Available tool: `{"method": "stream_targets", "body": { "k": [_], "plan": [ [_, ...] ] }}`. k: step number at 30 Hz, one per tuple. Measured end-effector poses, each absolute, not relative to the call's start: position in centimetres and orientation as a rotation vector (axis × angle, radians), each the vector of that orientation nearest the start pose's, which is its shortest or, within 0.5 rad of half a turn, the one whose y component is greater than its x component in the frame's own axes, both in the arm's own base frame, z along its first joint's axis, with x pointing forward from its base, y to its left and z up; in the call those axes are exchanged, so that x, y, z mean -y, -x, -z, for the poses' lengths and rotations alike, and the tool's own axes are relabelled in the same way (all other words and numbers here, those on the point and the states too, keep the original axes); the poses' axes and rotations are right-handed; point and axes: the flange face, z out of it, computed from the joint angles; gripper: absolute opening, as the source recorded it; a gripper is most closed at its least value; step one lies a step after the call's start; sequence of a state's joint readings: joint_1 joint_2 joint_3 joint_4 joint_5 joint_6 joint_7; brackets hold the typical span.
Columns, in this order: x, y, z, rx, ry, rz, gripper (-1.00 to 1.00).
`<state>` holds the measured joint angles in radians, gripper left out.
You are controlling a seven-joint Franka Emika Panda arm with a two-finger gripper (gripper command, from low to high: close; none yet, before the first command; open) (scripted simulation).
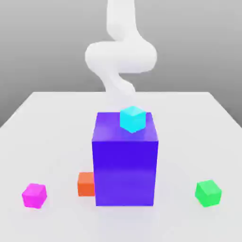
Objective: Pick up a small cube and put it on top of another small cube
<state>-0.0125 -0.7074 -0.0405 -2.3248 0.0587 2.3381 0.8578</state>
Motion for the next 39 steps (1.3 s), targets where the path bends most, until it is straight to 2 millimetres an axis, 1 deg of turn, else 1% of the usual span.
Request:
{"method": "stream_targets", "body": {
  "k": [2,5,8,11,13,16,18,20,23,25,26,29,33,34,39],
  "plan": [
    [4.5,-40.6,-63.1,-1.338,2.296,0.745,0.0],
    [7.3,-43.4,-57.2,-1.547,2.186,0.576,0.0],
    [9.9,-45.2,-51.1,-1.759,2.062,0.424,0.0],
    [12.5,-46.0,-45.0,-1.972,1.921,0.289,0.0],
    [14.2,-46.0,-40.9,-2.115,1.818,0.211,0.0],
    [16.7,-45.1,-35.0,-2.329,1.647,0.113,0.0],
    [18.8,-43.9,-31.3,-2.478,1.51,0.064,0.0],
    [20.8,-42.2,-27.9,-2.623,1.363,0.028,0.0],
    [22.8,-39.6,-23.2,-2.815,1.157,-0.004,0.0],
    [24.1,-37.4,-20.6,-2.939,1.009,-0.005,0.0],
    [24.5,-36.9,-19.6,-2.97,0.968,0.0,0.0],
    [25.0,-36.5,-17.0,-2.996,0.935,0.011,0.0],
    [24.9,-36.3,-13.4,-3.001,0.928,0.006,0.0],
    [24.9,-36.2,-12.8,-3.002,0.926,0.003,-1.0],
    [24.9,-36.2,-12.8,-3.001,0.926,0.006,-1.0]
  ]
}}
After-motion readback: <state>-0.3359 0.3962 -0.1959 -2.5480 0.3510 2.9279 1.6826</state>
